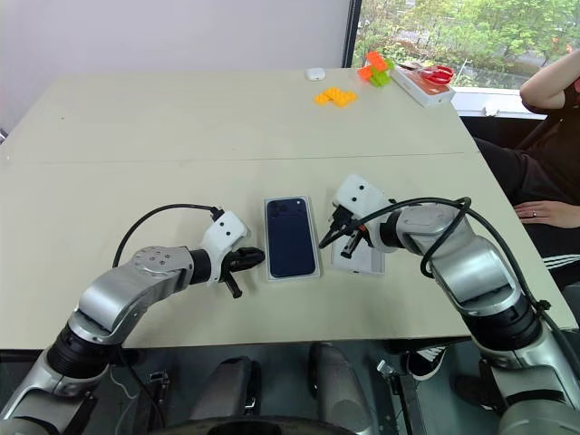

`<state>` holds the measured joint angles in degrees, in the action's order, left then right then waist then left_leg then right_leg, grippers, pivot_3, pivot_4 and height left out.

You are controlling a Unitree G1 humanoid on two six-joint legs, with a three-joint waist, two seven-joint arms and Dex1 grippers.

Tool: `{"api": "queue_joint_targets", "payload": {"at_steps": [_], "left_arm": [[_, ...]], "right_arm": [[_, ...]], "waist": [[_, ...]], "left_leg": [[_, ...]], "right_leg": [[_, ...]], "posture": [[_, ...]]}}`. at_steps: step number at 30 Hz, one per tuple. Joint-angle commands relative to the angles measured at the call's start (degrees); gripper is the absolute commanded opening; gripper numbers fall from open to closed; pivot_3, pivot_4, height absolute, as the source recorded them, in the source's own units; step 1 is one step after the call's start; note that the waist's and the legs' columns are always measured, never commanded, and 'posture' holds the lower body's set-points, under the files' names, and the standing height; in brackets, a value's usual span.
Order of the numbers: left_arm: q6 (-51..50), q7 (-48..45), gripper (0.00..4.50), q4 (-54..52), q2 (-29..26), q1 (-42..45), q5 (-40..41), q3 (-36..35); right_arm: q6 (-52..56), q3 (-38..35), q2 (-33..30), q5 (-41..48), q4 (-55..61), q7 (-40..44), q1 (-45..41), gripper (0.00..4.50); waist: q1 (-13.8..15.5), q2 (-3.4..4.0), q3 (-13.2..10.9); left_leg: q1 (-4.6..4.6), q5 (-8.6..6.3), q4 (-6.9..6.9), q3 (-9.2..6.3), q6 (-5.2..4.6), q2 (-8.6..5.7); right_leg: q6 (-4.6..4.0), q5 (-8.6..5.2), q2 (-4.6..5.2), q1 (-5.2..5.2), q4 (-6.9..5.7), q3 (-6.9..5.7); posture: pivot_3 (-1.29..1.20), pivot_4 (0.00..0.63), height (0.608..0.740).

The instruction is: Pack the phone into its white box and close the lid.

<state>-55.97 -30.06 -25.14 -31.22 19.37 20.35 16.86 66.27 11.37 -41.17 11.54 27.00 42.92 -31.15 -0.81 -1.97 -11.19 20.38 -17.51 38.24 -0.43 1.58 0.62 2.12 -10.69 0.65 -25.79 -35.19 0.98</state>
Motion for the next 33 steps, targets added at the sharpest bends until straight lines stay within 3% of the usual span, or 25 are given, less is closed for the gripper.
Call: {"api": "queue_joint_targets", "payload": {"at_steps": [1,7,10,14,17,23,28,33], "left_arm": [[0.8,-0.3,0.41,1.1,0.9,0.7,-1.1,1.2],[1.3,-0.7,0.41,1.7,1.9,1.1,-1.9,1.8],[1.4,-0.8,0.35,2.1,2.2,1.4,-2.2,1.6],[5.4,-2.2,0.35,0.3,-0.3,-0.9,-1.7,-4.3],[10.1,-4.8,0.35,-1.3,-3.4,-4.1,-0.7,-9.4],[18.3,-10.4,0.35,0.8,-8.3,-8.4,0.0,-15.9],[25.2,-14.5,0.35,1.0,-12.2,-11.9,-2.4,-15.7],[25.6,-13.5,0.35,0.7,-10.7,-12.3,-2.4,-15.8]], "right_arm": [[3.6,-3.0,1.7,1.3,0.1,-2.8,-2.5,0.0],[9.8,-5.1,3.8,3.8,-0.3,-5.4,-4.5,0.0],[11.2,-5.6,4.0,4.9,-1.0,-6.0,-5.3,0.86],[19.3,-9.1,7.8,4.9,-3.8,-10.4,-7.9,2.7],[25.4,-12.2,11.4,5.0,-6.3,-13.6,-9.8,2.7],[26.2,-17.7,20.1,6.3,-14.2,-23.0,-11.8,2.7],[26.2,-17.6,23.6,9.9,-16.0,-29.0,-13.2,2.7],[26.2,-15.5,24.4,12.3,-16.7,-34.8,-12.2,2.7]], "waist": [[0.1,0.0,0.0],[0.1,0.0,0.0],[0.1,0.0,0.0],[-0.4,0.0,0.0],[-0.6,0.01,0.0],[-0.4,0.02,0.0],[-0.4,0.05,0.0],[-0.2,0.05,0.0]], "left_leg": [[0.0,0.0,0.0,-0.01,0.0,0.0],[0.01,0.0,0.01,-0.02,0.0,-0.01],[0.01,0.0,0.01,-0.02,0.0,-0.01],[0.02,0.0,0.0,-0.01,0.0,0.0],[0.02,-0.02,-0.02,0.04,-0.03,0.1],[0.03,-0.02,-0.03,0.0,-0.04,0.16],[0.14,-0.03,-0.03,0.11,-0.06,0.13],[0.22,-0.04,-0.04,0.11,-0.07,0.14]], "right_leg": [[0.0,0.0,0.0,0.0,0.0,0.0],[0.01,0.01,0.03,0.0,0.0,0.0],[0.01,0.01,0.02,0.0,0.0,0.0],[0.01,0.02,0.02,0.0,0.0,0.01],[-0.05,0.07,-0.07,-0.05,-0.06,0.04],[-0.09,0.07,-0.11,-0.14,-0.1,0.0],[-0.14,0.12,-0.03,-0.26,-0.07,0.06],[-0.13,0.12,-0.01,-0.34,-0.08,0.07]], "posture": [[0.0,0.15,0.73],[0.0,0.15,0.73],[0.0,0.15,0.73],[0.0,0.15,0.73],[0.0,0.15,0.73],[0.0,0.15,0.73],[0.0,0.15,0.73],[0.0,0.15,0.73]]}}
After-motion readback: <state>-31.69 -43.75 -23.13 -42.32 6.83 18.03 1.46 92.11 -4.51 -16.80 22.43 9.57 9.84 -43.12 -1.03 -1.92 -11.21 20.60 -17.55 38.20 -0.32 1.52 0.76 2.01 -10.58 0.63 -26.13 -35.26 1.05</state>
